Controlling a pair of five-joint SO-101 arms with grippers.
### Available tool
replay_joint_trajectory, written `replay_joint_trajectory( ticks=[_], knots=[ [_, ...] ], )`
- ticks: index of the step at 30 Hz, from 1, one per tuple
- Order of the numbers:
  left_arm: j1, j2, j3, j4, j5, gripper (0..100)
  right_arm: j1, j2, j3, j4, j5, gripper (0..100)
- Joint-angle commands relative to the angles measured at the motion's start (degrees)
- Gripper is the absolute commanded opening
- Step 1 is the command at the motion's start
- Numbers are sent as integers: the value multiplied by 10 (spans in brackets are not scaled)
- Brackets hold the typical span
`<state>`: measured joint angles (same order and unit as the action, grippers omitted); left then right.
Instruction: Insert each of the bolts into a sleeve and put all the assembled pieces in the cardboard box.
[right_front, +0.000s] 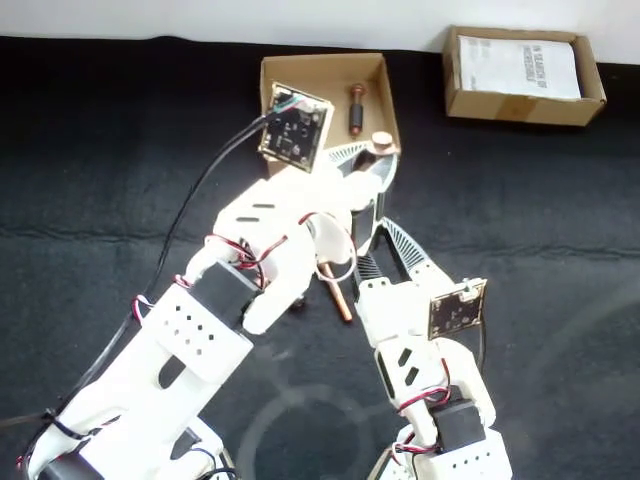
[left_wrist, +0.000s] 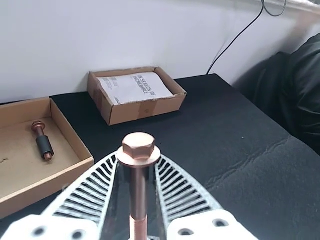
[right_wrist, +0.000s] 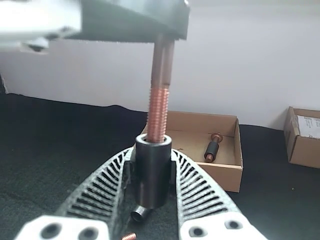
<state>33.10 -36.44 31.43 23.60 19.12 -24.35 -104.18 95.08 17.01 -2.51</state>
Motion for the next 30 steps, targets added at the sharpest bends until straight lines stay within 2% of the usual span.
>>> replay_joint_trajectory(
  ticks=[1, 10, 18, 20, 25, 30],
  knots=[
    [0, -18, 14, -8, 0, 9, 7, -9, 80, -2, -5, 6],
    [0, -19, 75, -8, 0, 9, 12, -9, 80, -2, -4, 6],
    [-2, -19, 78, -5, -3, 17, 39, -9, 84, -2, -4, 6],
    [-2, -19, 75, 13, -3, 65, 39, -9, 84, -2, -4, 6],
    [-2, -19, 72, 87, -2, 257, 39, -9, 83, -2, -4, 6],
    [-2, -50, 44, 160, -2, 274, 39, -9, 82, -2, -4, 6]
  ],
)
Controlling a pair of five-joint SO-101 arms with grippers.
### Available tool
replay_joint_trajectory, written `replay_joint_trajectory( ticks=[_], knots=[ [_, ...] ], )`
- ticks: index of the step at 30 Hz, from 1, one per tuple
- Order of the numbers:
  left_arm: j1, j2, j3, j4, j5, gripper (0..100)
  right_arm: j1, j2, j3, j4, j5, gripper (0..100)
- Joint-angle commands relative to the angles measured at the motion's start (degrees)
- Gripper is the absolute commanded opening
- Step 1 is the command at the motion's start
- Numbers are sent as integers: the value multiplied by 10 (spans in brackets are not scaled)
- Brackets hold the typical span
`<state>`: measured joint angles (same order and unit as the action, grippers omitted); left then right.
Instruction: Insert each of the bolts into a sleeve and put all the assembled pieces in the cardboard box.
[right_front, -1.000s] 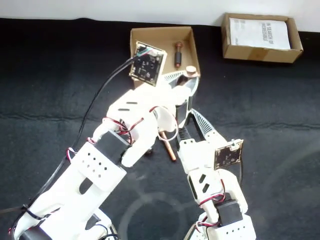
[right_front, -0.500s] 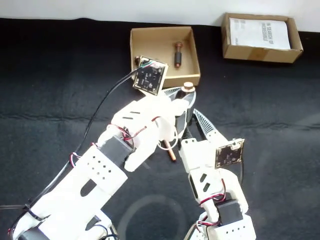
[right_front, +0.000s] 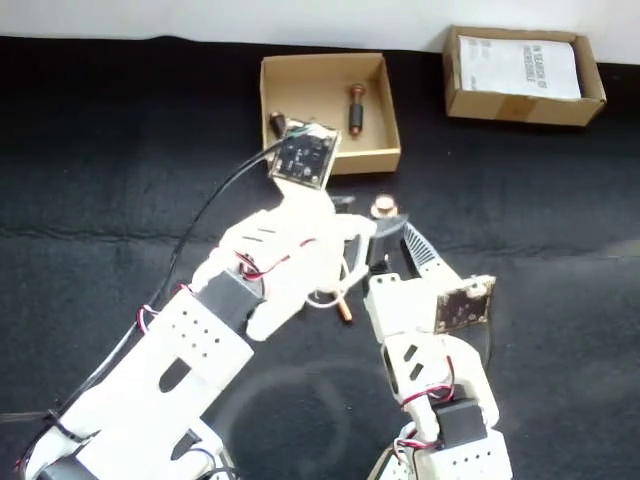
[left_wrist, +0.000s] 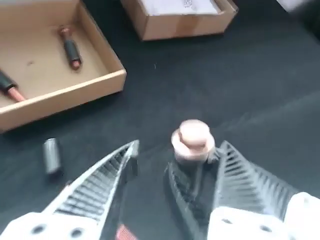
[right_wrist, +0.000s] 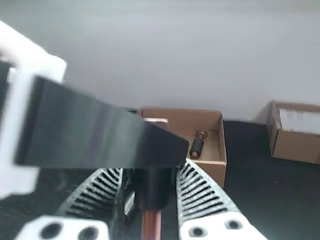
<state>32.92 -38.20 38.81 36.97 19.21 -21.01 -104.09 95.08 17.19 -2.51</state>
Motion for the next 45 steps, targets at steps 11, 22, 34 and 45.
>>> replay_joint_trajectory(
  ticks=[11, 22, 34, 45],
  knots=[
    [-7, -233, -22, 130, -18, 215, 29, -10, 84, -1, -6, 6],
    [-170, -450, 189, 157, -102, 16, 57, -10, -73, 100, -6, 6],
    [-326, -661, 437, 156, -101, 10, 55, 243, -371, 124, -4, 6],
    [-452, -656, 578, 144, -99, 10, 52, 636, -674, 122, -6, 6]
  ],
)
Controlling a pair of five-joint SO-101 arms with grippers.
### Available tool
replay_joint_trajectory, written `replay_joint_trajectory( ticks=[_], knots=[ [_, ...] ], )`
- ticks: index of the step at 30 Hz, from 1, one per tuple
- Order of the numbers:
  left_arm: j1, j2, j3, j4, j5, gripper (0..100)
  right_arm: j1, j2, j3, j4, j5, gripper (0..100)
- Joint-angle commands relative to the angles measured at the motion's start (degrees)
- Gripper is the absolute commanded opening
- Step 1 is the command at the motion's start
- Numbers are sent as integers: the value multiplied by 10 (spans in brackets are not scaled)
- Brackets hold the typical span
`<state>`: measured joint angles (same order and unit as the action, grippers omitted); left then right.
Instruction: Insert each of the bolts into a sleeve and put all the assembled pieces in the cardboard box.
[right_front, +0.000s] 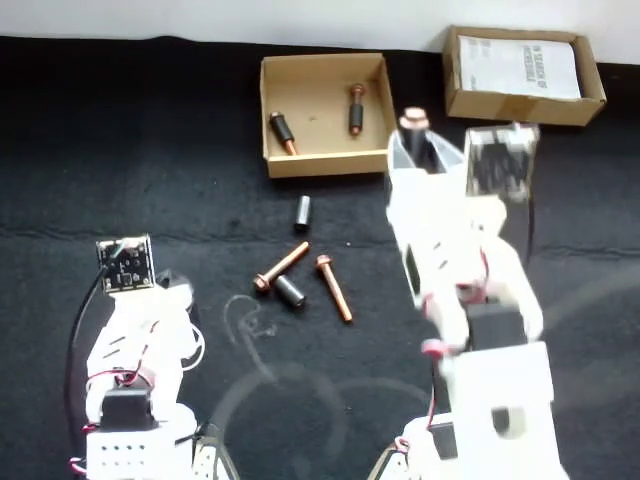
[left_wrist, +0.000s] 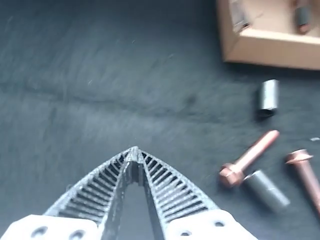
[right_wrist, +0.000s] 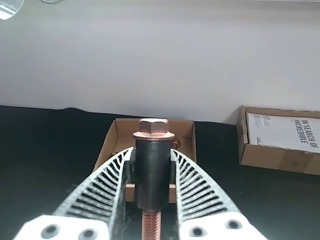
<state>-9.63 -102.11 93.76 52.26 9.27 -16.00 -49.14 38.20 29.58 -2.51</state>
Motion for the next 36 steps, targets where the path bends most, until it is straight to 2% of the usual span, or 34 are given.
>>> replay_joint_trajectory(
  ticks=[1, 4, 17, 25, 29, 36],
  knots=[
    [-35, -14, 34, -5, 0, 10, 2, 121, -138, -2, -6, 6],
    [-53, -16, 33, -5, -2, 10, 2, 223, -233, -2, -6, 6],
    [-54, -13, 33, -4, -2, 10, 4, 703, -699, 0, -6, 6],
    [-53, -13, 33, -4, -2, 10, -24, 971, -943, 0, -6, 6],
    [-53, -13, 33, -4, -2, 10, -49, 1077, -1014, 9, -6, 6],
    [-53, -14, 33, -4, -2, 11, -87, 1142, -1080, 127, -4, 9]
  ],
)
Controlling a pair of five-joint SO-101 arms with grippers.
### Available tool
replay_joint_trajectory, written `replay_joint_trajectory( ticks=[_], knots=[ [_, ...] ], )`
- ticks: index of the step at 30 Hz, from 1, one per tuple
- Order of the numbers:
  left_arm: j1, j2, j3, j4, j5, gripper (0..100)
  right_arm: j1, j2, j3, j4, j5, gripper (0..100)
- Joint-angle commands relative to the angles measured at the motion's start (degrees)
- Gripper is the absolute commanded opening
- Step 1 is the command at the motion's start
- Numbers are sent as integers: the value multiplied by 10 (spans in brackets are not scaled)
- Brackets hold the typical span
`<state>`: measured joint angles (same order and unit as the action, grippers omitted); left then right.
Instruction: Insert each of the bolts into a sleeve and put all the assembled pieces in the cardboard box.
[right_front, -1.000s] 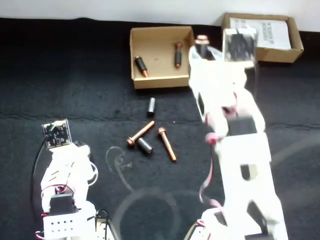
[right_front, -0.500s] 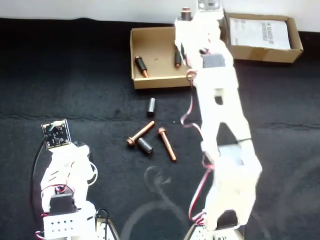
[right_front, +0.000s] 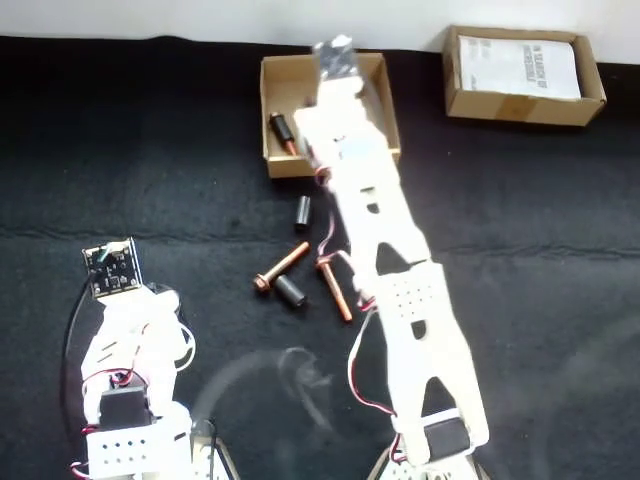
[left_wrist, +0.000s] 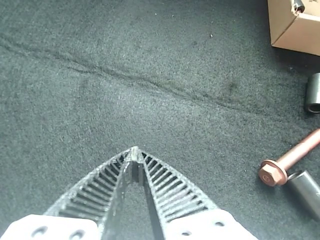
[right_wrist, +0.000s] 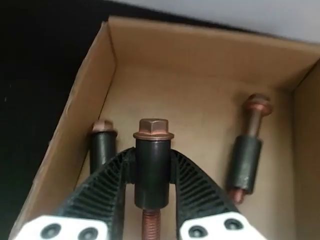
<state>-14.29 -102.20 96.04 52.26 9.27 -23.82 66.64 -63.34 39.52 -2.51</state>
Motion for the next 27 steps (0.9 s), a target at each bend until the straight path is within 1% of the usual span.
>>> replay_joint_trajectory(
  ticks=[1, 2, 6, 8, 13, 15, 19, 22, 25, 27],
  knots=[
    [-7, -13, 10, -4, -2, 11, -8, -15, -74, 41, -4, 27],
    [-7, -13, 10, -4, -2, 11, -8, -15, -85, 56, -4, 58],
    [-7, -13, 10, -4, -2, 12, -7, -15, -135, 153, -4, 249],
    [-7, -13, 10, -4, -2, 12, -7, -16, -178, 218, -4, 300],
    [-7, -13, 10, -4, -2, 12, -10, -15, -347, 371, -4, 303],
    [-7, -13, 10, -4, -2, 12, -18, -20, -391, 428, -5, 303],
    [-7, -13, 10, -4, -2, 12, -38, -64, -382, 545, -7, 303],
    [-7, -13, 10, -4, -2, 12, -62, -86, -382, 602, -12, 303],
    [-7, -13, 10, -4, -2, 12, -81, -102, -379, 616, -76, 303],
    [-7, -13, 10, -4, -2, 12, -95, -109, -378, 616, -101, 303]
  ],
)
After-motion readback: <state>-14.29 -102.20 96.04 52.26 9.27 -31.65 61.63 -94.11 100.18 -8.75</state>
